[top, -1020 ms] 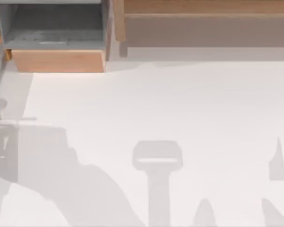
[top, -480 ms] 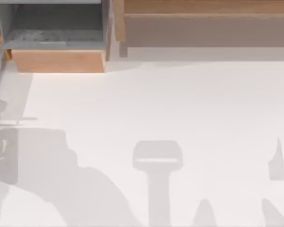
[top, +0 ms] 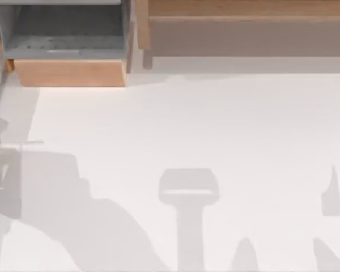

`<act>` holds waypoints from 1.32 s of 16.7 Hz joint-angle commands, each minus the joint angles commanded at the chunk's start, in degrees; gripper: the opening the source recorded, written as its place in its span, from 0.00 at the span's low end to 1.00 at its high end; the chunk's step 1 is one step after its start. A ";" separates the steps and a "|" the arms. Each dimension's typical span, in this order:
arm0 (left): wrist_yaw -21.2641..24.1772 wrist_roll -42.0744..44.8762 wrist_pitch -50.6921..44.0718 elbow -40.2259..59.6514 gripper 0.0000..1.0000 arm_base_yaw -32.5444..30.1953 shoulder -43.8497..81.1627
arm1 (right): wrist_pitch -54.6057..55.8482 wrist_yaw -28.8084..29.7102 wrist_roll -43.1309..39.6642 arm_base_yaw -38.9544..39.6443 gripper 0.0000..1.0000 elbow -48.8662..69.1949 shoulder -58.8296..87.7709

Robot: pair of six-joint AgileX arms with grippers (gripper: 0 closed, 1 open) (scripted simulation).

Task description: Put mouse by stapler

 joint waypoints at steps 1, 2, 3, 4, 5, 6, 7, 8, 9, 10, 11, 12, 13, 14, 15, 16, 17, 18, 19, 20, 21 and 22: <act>-0.02 0.03 0.40 0.13 0.00 -0.08 0.34 | 0.00 0.00 0.00 0.00 1.00 0.00 0.00; -0.04 0.06 0.80 0.23 0.00 -0.17 0.73 | 0.00 0.00 0.00 0.00 1.00 0.00 0.00; -0.07 0.10 1.18 0.22 0.00 -0.27 1.22 | 0.00 0.00 0.00 0.00 1.00 0.00 0.00; -0.08 0.14 1.43 0.05 0.00 -0.35 1.74 | 0.00 0.00 0.00 0.00 1.00 0.00 0.00; -0.09 0.15 1.50 -0.04 0.00 -0.37 1.93 | 0.00 0.00 0.00 0.00 1.00 0.00 0.00; -0.09 0.15 1.50 -0.04 0.00 -0.37 1.93 | 0.00 0.00 0.00 0.00 1.00 0.00 0.00; -0.09 0.15 1.50 -0.04 0.00 -0.37 1.93 | 0.00 0.00 0.00 0.00 1.00 0.00 0.00; -0.09 0.15 1.50 -0.04 0.00 -0.37 1.93 | 0.00 0.00 0.00 0.00 1.00 0.00 0.00; -0.09 0.15 1.50 -0.04 0.00 -0.37 1.93 | 0.00 0.00 0.00 0.00 1.00 0.00 0.00; -0.09 0.15 1.50 -0.04 0.08 -0.37 1.93 | 0.00 0.00 0.00 0.00 1.00 0.00 0.00; -0.09 0.15 1.50 -0.04 0.15 -0.37 1.93 | 0.00 0.00 0.00 0.00 1.00 0.00 0.00; -0.09 0.15 1.50 -0.04 0.23 -0.37 1.93 | 0.00 0.00 0.00 0.00 1.00 0.00 0.00; -0.09 0.15 1.50 -0.04 0.30 -0.37 1.93 | 0.00 0.00 0.00 0.00 1.00 0.00 0.00; -0.09 0.15 1.50 -0.04 0.38 -0.37 1.93 | 0.00 0.00 0.00 0.00 1.00 0.00 0.00; -0.09 0.15 1.50 -0.04 0.45 -0.37 1.93 | 0.00 0.00 0.00 0.00 1.00 0.00 0.00; -0.09 0.15 1.50 -0.04 0.53 -0.37 1.93 | 0.00 0.00 0.00 0.00 1.00 0.00 0.00; -0.09 0.15 1.50 -0.04 0.60 -0.37 1.93 | 0.00 0.00 0.00 0.00 1.00 0.00 0.00; -0.09 0.15 1.50 -0.04 0.68 -0.37 1.93 | 0.00 0.00 0.00 0.00 1.00 0.00 0.00; -0.09 0.15 1.50 -0.04 0.75 -0.37 1.93 | 0.00 0.00 0.00 0.00 1.00 0.00 0.00; -0.09 0.15 1.50 -0.04 0.83 -0.37 1.93 | 0.00 0.00 0.00 0.00 1.00 0.00 0.00; -0.09 0.15 1.50 -0.04 0.90 -0.37 1.93 | 0.00 0.00 0.00 0.00 1.00 0.00 0.00; -0.09 0.15 1.50 -0.04 0.98 -0.37 1.93 | 0.00 0.00 0.00 0.00 1.00 0.00 0.00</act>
